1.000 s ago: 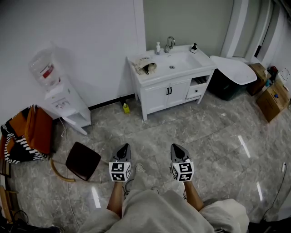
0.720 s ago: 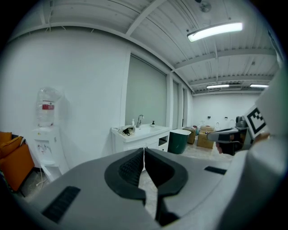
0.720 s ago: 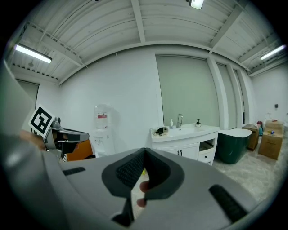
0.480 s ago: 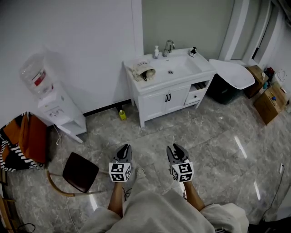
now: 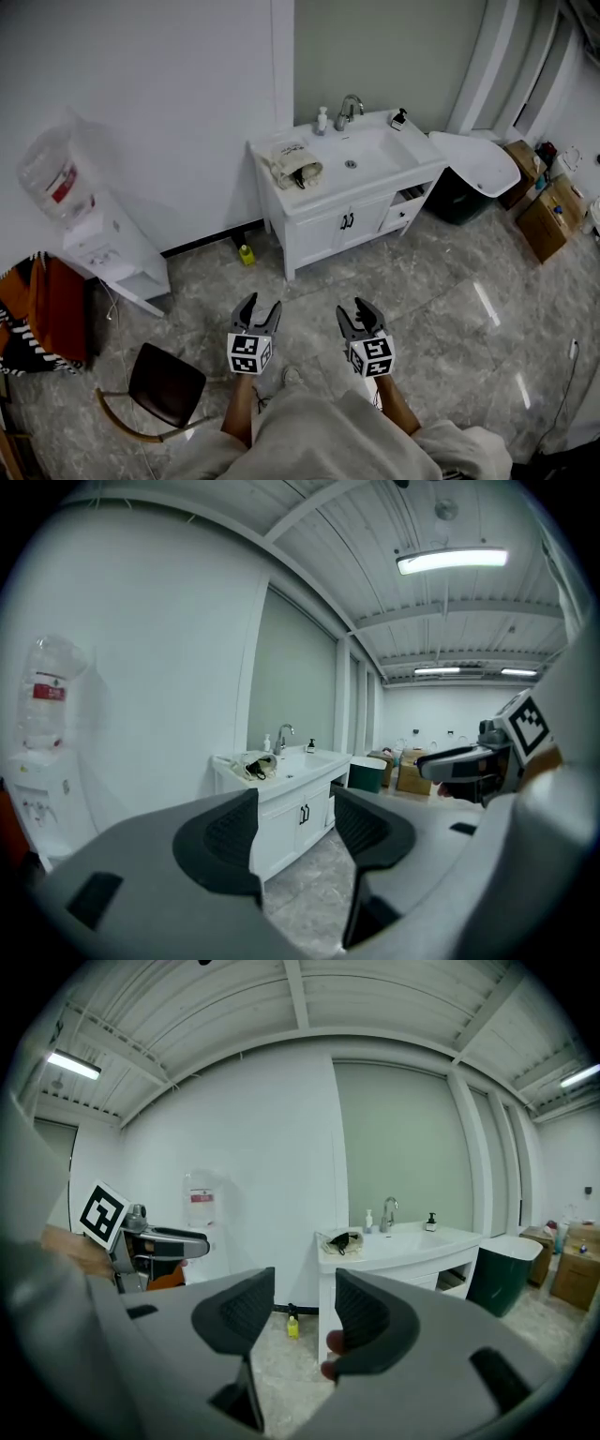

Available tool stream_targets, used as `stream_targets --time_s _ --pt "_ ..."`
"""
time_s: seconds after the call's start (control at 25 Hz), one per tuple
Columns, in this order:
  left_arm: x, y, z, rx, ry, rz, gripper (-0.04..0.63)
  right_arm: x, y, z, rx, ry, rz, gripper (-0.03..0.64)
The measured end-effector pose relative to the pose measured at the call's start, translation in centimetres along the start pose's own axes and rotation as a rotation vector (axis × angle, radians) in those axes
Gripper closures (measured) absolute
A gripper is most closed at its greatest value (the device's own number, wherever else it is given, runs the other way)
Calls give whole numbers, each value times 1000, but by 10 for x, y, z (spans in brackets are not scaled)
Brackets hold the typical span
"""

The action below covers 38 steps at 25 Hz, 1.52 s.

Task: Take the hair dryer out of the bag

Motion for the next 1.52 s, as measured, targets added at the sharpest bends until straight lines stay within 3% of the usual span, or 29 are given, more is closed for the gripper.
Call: stream_targets --time_s 0.52,1.16,1.52 --pt "-80 25 -103 -10 -55 -20 356 28 31 -113 -9 -79 -4 453" --pt "-109 34 -159 -30 -57 -38 356 55 33 -168 -18 -92 -20 465" --pt "-116 43 -220 -41 -44 -48 356 99 38 -214 -18 -82 -31 468"
Point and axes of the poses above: the fingertips, and each gripper's own axes: z backward along the fingers, x to its right, y out of its top, the point moved 10 cm from there along z, backward along the fingers, and after that the axes turned 9 degrees about y, right-handed, at the moved point
